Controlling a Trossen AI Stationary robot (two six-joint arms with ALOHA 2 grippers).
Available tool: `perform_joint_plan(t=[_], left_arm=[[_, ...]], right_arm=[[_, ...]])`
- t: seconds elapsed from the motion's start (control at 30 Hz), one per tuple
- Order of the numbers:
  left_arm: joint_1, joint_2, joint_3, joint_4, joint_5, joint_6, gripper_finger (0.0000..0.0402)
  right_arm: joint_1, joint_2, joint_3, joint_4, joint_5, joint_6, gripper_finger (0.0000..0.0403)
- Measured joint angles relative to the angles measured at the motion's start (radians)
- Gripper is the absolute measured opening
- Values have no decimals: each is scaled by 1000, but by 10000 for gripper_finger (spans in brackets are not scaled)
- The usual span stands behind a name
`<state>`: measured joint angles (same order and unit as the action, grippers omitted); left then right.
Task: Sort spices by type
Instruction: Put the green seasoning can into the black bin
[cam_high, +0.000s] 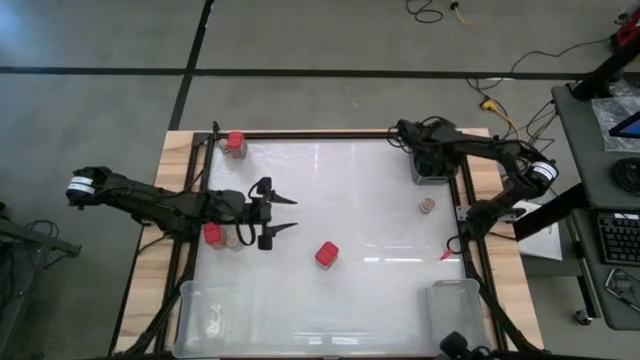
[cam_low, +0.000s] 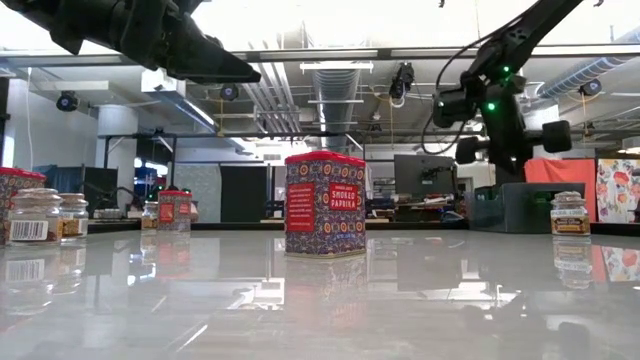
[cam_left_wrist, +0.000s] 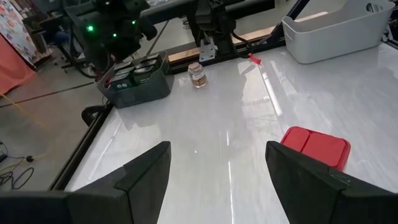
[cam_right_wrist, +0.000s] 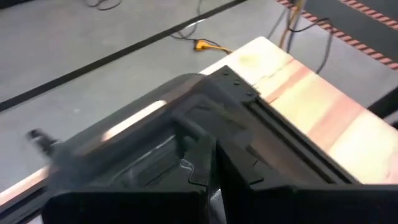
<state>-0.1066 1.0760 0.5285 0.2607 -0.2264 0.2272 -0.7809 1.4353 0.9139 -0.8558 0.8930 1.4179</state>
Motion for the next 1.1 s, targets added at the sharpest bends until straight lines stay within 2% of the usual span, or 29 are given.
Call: perform_joint_plan(t=[0.2, 0.43, 1.1], left_arm=[[0, 0, 0, -1, 0, 0, 247], [0, 0, 0, -2, 0, 14, 247], [0, 0, 0, -1, -1, 26, 247]], right_arm=[[-53, 0, -26, 10, 24, 22, 13], [-97, 0, -52, 149, -35, -86, 12], [-107, 2, -83, 155, -81, -172, 12]])
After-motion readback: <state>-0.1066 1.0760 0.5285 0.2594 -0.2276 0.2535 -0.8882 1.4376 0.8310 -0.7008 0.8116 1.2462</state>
